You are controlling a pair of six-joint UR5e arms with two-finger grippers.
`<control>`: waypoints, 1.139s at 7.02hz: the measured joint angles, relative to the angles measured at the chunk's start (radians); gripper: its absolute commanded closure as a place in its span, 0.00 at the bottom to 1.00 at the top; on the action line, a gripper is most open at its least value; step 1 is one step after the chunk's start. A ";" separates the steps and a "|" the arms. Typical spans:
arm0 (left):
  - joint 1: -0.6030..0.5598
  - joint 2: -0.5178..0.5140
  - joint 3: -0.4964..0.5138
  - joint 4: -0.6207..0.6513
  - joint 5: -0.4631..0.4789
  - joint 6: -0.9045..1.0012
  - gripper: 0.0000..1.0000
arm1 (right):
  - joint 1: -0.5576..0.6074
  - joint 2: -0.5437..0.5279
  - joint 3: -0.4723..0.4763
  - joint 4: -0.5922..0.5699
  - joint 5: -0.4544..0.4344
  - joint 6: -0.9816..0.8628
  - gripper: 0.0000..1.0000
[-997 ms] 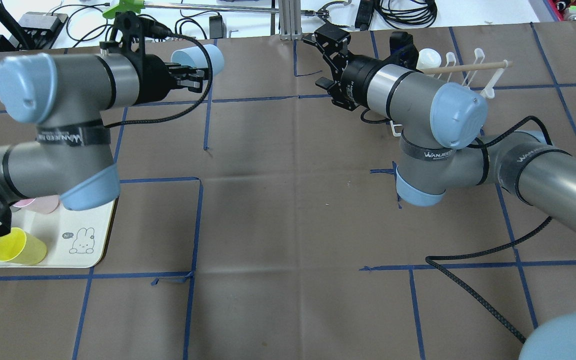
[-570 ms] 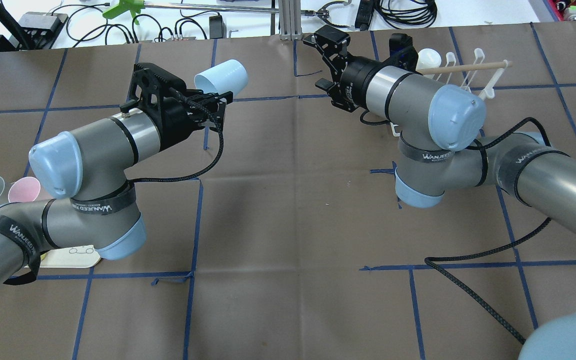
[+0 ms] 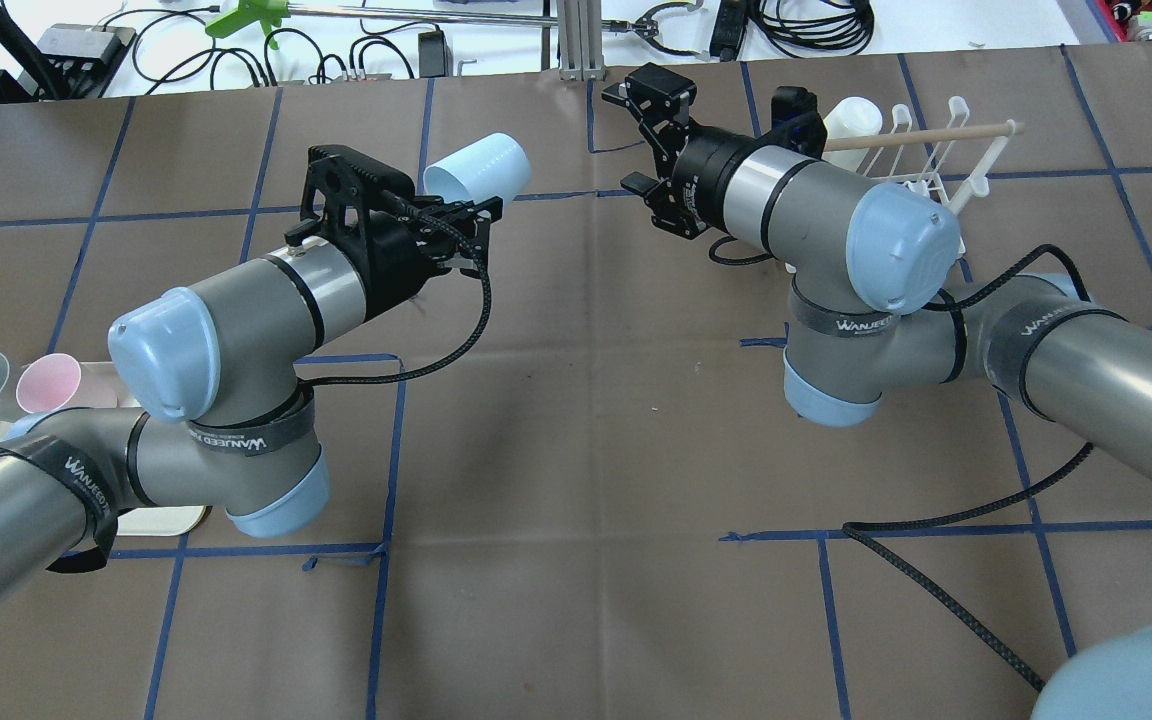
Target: Transfer IKEA cup to right arm and place on rack
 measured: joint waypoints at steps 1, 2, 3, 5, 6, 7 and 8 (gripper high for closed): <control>-0.022 -0.009 0.007 -0.005 0.015 -0.009 1.00 | 0.018 0.003 0.000 -0.006 -0.017 0.012 0.01; -0.050 -0.030 0.030 -0.006 0.029 -0.024 1.00 | 0.035 0.006 0.001 -0.012 -0.044 0.017 0.02; -0.087 -0.056 0.064 -0.005 0.063 -0.046 1.00 | 0.050 0.016 0.003 -0.024 -0.061 0.018 0.02; -0.127 -0.082 0.090 0.003 0.115 -0.066 1.00 | 0.077 0.050 0.005 -0.056 -0.073 0.019 0.02; -0.133 -0.081 0.090 0.004 0.120 -0.068 1.00 | 0.083 0.057 0.005 -0.061 -0.075 0.019 0.02; -0.134 -0.079 0.089 0.005 0.122 -0.068 1.00 | 0.084 0.061 0.003 -0.061 -0.075 0.021 0.02; -0.135 -0.077 0.088 0.004 0.122 -0.068 1.00 | 0.086 0.065 0.000 -0.060 -0.076 0.024 0.02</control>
